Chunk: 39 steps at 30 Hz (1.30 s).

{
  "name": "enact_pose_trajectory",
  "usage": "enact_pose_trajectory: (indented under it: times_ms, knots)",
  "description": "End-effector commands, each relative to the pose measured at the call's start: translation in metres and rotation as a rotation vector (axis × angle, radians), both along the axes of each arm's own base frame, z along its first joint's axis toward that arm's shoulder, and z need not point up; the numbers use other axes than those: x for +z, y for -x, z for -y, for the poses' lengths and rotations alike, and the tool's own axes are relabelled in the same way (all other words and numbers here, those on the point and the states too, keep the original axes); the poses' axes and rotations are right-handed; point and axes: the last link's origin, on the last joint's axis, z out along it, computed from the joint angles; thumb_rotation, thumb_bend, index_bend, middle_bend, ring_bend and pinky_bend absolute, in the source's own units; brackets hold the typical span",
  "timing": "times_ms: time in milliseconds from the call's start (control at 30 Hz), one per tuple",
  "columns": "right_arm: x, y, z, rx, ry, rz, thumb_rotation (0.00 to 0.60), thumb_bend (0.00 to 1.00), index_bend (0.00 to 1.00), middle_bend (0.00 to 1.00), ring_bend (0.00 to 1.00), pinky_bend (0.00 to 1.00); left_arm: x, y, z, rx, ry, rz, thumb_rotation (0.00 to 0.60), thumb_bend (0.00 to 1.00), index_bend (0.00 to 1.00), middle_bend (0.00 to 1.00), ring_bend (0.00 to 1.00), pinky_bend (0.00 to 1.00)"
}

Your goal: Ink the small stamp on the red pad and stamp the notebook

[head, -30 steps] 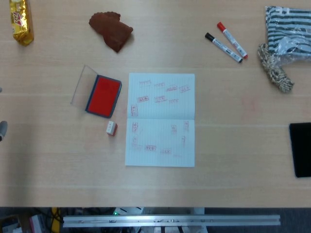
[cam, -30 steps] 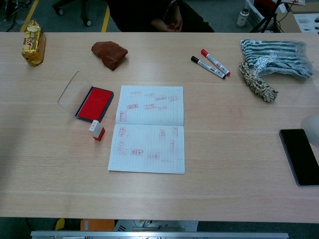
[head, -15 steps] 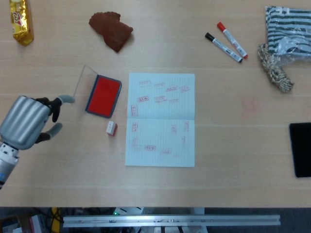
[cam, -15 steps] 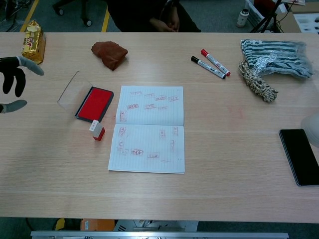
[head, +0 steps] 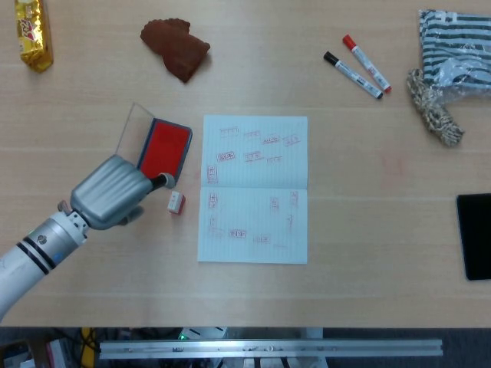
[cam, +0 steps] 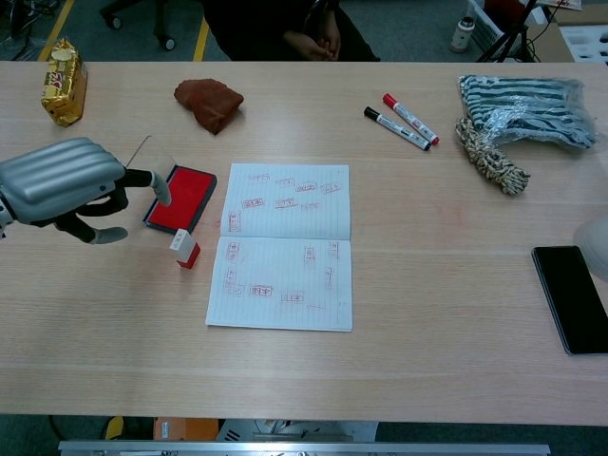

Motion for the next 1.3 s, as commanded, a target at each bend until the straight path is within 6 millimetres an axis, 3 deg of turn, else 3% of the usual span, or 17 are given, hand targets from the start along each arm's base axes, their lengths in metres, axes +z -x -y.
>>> enact_pose_trajectory:
  times_ms: [33,433,833,1300]
  knots:
    - [0.000,0.001,0.000,-0.005,-0.001,-0.001,0.600,0.29,0.41,0.41,0.34,0.43,-0.017,-0.005,-0.003,-0.028,0.029,-0.053,0.600,0.24,0.33,0.96,1.00,1.00]
    - [-0.002,0.006,-0.001,-0.023,-0.002,-0.002,0.600,0.29,0.41,0.41,0.34,0.43,-0.039,-0.012,-0.012,-0.048,0.029,-0.181,0.600,0.24,0.26,0.94,0.99,1.00]
    - [0.000,0.010,-0.005,-0.037,0.006,-0.001,0.600,0.29,0.41,0.41,0.34,0.43,-0.050,-0.015,-0.008,-0.059,0.026,-0.224,0.600,0.24,0.27,0.94,0.98,1.00]
    - [0.001,0.012,-0.008,-0.042,0.009,0.004,0.600,0.29,0.41,0.41,0.34,0.43,-0.058,-0.005,-0.003,-0.076,0.020,-0.293,0.600,0.24,0.31,0.94,0.98,1.00]
